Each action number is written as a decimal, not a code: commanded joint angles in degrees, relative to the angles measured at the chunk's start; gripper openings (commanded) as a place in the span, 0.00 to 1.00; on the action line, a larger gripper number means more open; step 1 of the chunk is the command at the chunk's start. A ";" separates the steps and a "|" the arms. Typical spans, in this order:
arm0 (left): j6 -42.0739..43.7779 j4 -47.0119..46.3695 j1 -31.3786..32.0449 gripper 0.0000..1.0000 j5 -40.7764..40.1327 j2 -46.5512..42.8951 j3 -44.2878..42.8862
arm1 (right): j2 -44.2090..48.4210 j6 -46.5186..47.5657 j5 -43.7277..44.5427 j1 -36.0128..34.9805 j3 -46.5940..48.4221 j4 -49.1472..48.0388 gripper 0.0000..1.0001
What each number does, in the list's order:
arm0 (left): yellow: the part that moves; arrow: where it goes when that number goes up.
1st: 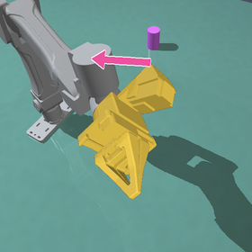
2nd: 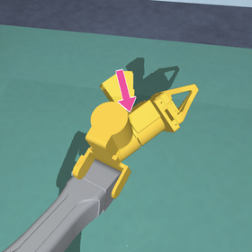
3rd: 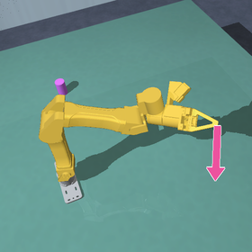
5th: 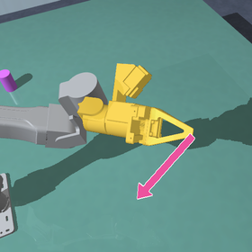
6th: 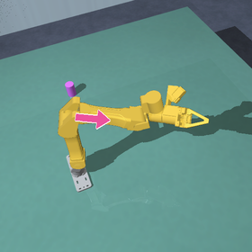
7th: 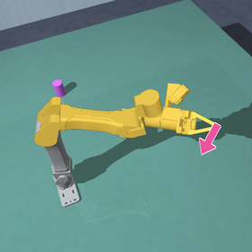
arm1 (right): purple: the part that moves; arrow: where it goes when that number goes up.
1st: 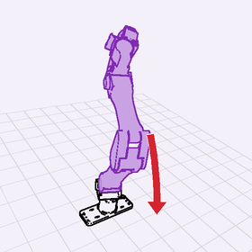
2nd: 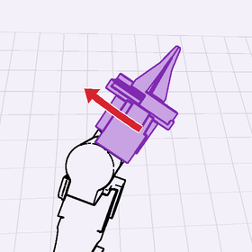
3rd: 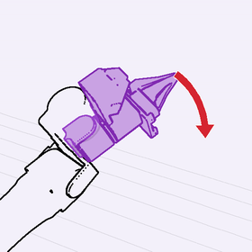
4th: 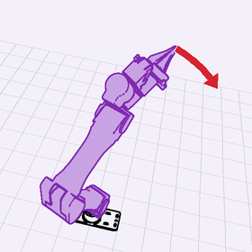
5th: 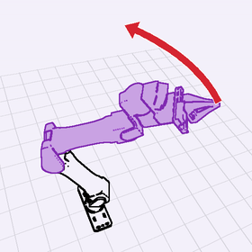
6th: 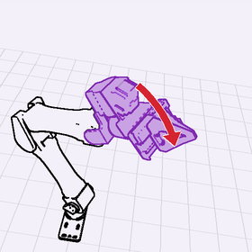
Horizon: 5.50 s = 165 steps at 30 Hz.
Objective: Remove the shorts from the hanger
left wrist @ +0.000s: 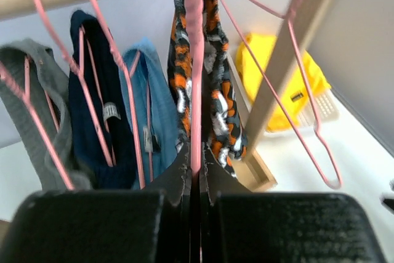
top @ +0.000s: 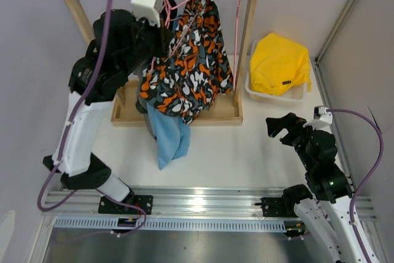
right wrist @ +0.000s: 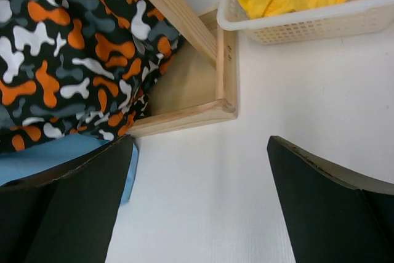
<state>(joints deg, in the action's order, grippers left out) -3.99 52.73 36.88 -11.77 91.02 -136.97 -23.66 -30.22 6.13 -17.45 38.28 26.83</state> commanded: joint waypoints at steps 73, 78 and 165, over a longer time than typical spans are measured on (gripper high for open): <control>-8.23 -26.35 4.07 0.00 -0.18 -49.64 46.70 | 6.61 18.44 8.64 -19.37 7.51 -15.76 0.00; -6.30 -41.35 3.99 0.00 -9.47 -47.25 55.81 | 4.51 18.09 -4.45 -19.29 8.30 -16.54 0.00; -5.74 -24.89 28.24 0.00 -43.96 -2.78 24.03 | -0.70 1.56 20.50 -2.15 3.20 -15.85 0.99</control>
<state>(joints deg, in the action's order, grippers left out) -10.94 22.26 65.21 -55.05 87.68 -109.06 -27.92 -31.14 26.52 -19.40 40.21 5.41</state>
